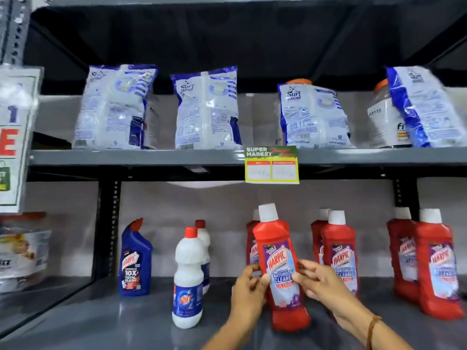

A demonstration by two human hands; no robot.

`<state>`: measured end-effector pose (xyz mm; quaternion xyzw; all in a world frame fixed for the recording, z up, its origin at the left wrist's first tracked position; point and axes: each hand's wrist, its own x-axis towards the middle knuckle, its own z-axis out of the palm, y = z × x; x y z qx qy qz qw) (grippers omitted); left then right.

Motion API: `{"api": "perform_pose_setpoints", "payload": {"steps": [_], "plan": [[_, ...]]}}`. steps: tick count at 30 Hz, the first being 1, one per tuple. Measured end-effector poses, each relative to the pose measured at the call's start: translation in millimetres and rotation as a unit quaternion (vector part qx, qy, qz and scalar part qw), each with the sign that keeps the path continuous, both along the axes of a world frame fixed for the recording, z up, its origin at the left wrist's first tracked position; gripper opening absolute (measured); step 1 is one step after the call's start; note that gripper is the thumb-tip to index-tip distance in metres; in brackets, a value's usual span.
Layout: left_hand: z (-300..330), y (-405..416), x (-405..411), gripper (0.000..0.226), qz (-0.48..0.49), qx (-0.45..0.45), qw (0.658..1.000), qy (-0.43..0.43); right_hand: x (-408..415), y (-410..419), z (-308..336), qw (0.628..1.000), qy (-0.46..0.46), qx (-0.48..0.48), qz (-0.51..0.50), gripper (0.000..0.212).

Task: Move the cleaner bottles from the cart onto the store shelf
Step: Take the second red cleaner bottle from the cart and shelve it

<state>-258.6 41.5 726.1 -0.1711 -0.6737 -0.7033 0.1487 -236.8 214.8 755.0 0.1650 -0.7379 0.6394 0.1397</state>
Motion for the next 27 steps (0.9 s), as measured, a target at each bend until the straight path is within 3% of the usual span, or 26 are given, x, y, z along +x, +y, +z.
{"api": "perform_pose_setpoints", "payload": {"steps": [16, 27], "plan": [[-12, -10, -51, 0.013, 0.058, -0.017, 0.998, -0.010, -55, -16, -26, 0.994, -0.045, -0.086, 0.049, 0.024], [-11, -10, -58, 0.016, 0.041, -0.014, 0.999, -0.025, -62, -16, -29, 0.996, -0.035, -0.073, 0.044, 0.025]]}}
